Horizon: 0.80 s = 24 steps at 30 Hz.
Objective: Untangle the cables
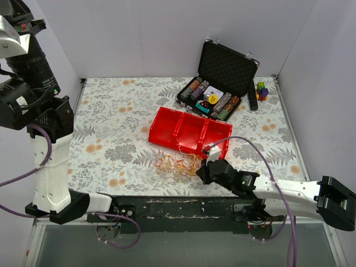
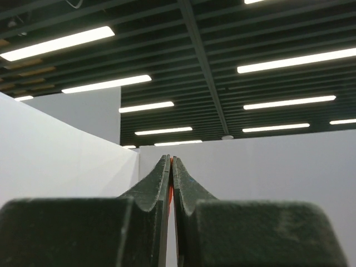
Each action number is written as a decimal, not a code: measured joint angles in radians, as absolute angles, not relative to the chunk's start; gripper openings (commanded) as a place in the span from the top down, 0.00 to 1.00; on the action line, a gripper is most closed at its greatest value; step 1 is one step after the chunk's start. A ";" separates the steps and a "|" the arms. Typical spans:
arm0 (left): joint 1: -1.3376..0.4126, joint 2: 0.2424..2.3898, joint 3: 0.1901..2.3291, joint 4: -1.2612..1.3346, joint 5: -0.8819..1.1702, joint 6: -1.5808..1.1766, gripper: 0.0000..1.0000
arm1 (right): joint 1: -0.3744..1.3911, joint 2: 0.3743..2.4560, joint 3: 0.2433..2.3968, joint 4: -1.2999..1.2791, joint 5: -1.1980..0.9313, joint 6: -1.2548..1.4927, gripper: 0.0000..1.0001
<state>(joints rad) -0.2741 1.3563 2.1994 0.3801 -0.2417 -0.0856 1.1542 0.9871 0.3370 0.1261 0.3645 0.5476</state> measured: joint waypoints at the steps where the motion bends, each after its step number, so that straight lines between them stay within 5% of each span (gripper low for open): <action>1: -0.274 1.347 2.186 0.369 -0.231 -0.102 1.00 | 1.154 0.987 0.338 0.127 0.365 0.547 0.96; 9: -0.274 1.224 2.013 0.322 -0.112 -0.253 1.00 | 1.154 1.044 0.462 0.112 0.359 0.521 0.27; 12: -0.274 1.220 2.015 0.321 -0.059 -0.285 1.00 | 1.154 1.049 0.536 0.106 0.349 0.503 0.15; 24: -0.274 1.229 2.032 0.318 0.081 -0.358 1.00 | 1.154 1.015 0.790 0.070 0.280 0.382 0.09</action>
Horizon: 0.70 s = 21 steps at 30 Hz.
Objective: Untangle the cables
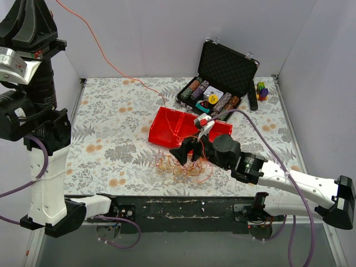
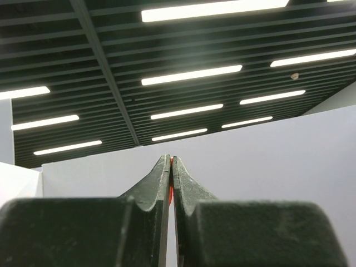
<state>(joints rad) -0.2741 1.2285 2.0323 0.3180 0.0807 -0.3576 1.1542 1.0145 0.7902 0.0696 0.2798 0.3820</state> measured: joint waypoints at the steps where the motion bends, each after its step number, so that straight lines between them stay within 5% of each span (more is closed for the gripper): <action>1: -0.274 1.225 2.027 0.317 0.089 -0.368 1.00 | 1.154 1.016 0.824 0.070 0.265 0.364 0.09; 17: -0.274 1.200 2.016 0.244 0.202 -0.529 1.00 | 1.161 1.149 1.046 0.167 0.064 0.272 0.07; 21: -0.274 1.185 1.983 0.203 0.246 -0.596 1.00 | 1.167 1.187 1.063 0.164 0.083 0.255 0.16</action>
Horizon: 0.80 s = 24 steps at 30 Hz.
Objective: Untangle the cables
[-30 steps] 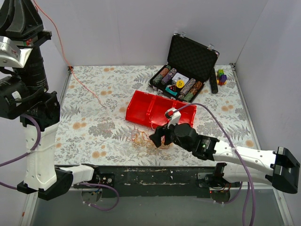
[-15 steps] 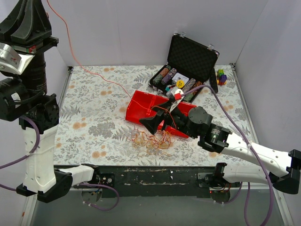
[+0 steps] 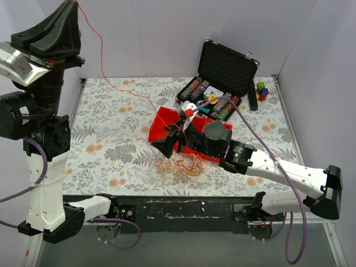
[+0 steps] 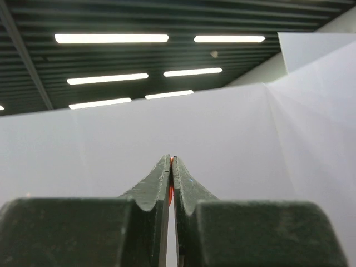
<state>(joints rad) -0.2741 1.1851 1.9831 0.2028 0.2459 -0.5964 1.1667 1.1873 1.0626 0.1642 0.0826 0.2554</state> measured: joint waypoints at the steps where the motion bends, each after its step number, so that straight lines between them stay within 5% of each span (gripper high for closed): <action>1: -0.274 1.175 1.959 0.189 0.260 -0.614 1.00 | 1.167 1.195 1.077 0.161 0.096 0.250 0.19; 12: -0.274 1.176 1.692 0.123 0.377 -0.753 1.00 | 1.149 1.324 1.327 0.017 0.305 0.230 0.28; 24: -0.303 1.423 1.612 0.110 0.422 -0.848 1.00 | 0.895 1.549 1.383 -0.084 0.224 0.260 0.32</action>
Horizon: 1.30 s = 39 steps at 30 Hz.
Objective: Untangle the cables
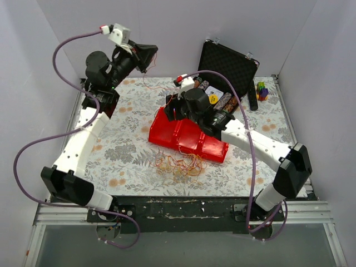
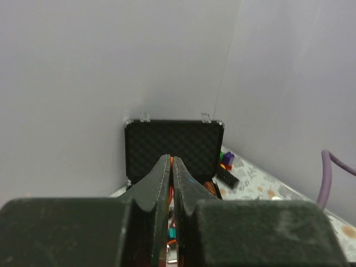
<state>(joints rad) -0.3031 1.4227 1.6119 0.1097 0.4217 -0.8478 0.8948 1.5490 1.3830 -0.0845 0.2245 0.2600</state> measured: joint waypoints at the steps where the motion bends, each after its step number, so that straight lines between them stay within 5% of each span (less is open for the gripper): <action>1: -0.306 1.442 1.612 0.104 0.428 -0.851 1.00 | 0.880 1.567 1.392 -0.086 0.218 0.262 0.33; 21: -0.378 1.513 1.225 0.041 0.513 -0.927 0.99 | 0.815 1.730 1.374 -0.090 0.103 0.319 0.35; 26: -0.371 1.527 1.247 0.007 0.479 -0.878 0.64 | 0.792 1.841 1.438 -0.124 0.075 0.322 0.37; 28: -0.374 1.534 1.270 -0.024 0.471 -0.855 0.40 | 0.785 1.884 1.483 -0.135 0.067 0.322 0.38; 31: -0.360 1.534 1.277 -0.061 0.432 -0.816 0.31 | 0.780 1.909 1.523 -0.165 0.056 0.322 0.40; 33: -0.353 1.534 1.277 -0.082 0.418 -0.794 0.17 | 0.780 1.925 1.545 -0.198 0.052 0.322 0.40; 39: -0.354 1.534 1.291 -0.160 0.376 -0.758 0.08 | 0.781 1.925 1.537 -0.263 0.075 0.330 0.26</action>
<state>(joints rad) -0.3538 1.5337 1.2911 -0.1604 0.3763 -0.7578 0.7807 1.9255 1.5368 -0.2630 0.0753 0.3298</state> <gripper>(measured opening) 0.879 0.716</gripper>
